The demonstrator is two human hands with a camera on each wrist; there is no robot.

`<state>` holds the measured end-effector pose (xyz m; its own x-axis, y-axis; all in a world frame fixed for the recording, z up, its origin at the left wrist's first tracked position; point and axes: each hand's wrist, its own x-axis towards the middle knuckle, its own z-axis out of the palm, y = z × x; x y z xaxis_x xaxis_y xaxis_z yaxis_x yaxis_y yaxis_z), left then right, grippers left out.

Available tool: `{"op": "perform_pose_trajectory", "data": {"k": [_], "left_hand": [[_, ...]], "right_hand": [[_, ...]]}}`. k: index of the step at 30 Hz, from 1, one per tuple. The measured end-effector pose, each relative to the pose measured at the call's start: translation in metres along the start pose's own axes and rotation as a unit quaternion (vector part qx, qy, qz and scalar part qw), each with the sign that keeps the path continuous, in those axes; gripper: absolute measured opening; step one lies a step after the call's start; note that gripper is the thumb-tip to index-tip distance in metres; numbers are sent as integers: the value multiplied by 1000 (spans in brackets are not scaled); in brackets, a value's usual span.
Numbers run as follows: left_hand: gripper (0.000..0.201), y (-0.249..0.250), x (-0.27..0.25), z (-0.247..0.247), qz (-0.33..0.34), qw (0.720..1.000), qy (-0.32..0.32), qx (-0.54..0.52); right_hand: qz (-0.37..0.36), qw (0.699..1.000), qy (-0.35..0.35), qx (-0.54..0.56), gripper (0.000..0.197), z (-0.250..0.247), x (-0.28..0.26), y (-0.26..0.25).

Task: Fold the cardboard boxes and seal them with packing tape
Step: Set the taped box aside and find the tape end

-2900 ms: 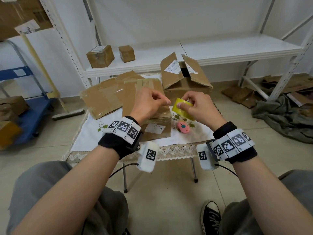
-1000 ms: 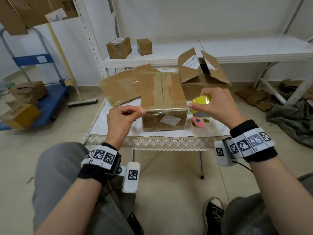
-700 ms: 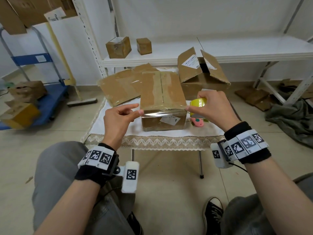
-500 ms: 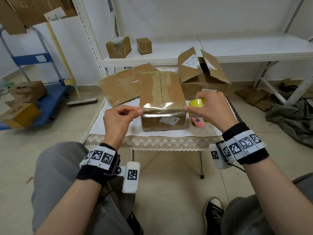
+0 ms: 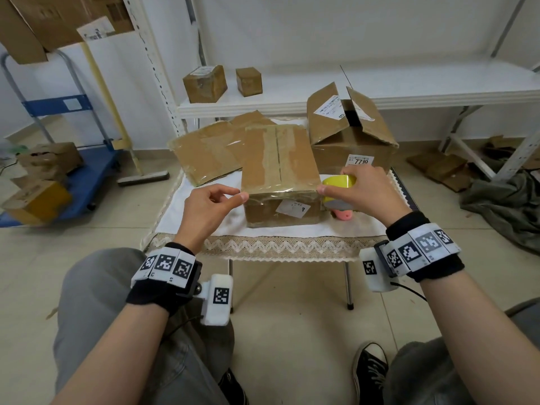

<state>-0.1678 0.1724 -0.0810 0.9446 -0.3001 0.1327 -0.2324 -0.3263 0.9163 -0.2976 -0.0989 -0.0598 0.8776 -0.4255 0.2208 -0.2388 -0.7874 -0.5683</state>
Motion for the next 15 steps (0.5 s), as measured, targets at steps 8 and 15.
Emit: {"op": "perform_pose_trajectory", "data": {"k": [8, 15], "left_hand": [[59, 18, 1, 7, 45, 997, -8, 61], [125, 57, 10, 70, 62, 958, -60, 274]], "right_hand": [[16, 999, -16, 38, 55, -3, -1, -1], [40, 995, 28, -88, 75, 15, 2, -12]]}}
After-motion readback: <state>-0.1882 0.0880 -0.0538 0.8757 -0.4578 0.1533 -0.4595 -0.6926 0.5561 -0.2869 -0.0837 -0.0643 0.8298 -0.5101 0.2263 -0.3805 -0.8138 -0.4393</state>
